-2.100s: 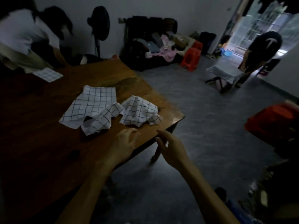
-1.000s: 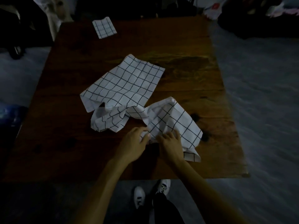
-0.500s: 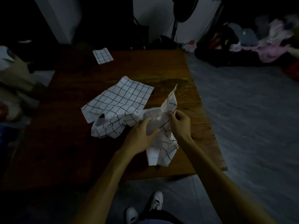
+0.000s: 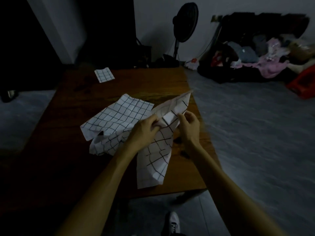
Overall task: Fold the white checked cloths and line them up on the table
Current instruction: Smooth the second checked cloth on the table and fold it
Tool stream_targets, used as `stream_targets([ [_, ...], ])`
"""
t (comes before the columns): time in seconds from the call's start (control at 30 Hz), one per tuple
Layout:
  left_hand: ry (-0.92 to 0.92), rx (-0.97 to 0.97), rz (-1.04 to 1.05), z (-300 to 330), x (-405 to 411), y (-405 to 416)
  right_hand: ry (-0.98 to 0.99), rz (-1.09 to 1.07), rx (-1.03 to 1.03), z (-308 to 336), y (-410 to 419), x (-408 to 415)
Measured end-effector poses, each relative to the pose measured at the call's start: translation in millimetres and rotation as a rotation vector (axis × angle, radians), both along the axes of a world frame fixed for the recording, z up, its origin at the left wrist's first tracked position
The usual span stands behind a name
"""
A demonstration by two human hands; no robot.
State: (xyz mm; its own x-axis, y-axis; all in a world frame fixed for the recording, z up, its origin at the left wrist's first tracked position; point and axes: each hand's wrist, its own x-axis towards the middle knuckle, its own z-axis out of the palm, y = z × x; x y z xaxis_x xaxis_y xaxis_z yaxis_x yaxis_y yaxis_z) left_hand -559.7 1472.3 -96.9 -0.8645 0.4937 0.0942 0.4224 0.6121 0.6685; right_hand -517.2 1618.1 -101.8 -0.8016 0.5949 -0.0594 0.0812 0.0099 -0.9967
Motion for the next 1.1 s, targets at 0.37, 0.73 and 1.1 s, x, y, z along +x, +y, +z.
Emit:
stream_targets([
  [0.37,0.168,-0.191,-0.135,61.1,-42.8,21.9,-0.085,0.578,1.3,41.0,45.4,-55.2],
  [0.73,0.202,-0.251,0.102,61.3,-83.3,42.4,-0.161,0.266,1.318,46.1,122.6,-81.1],
  [1.1,0.683,0.022,0.236,100.9,-95.8,78.3,0.294,-0.2,1.253,69.3,160.2,-85.2],
])
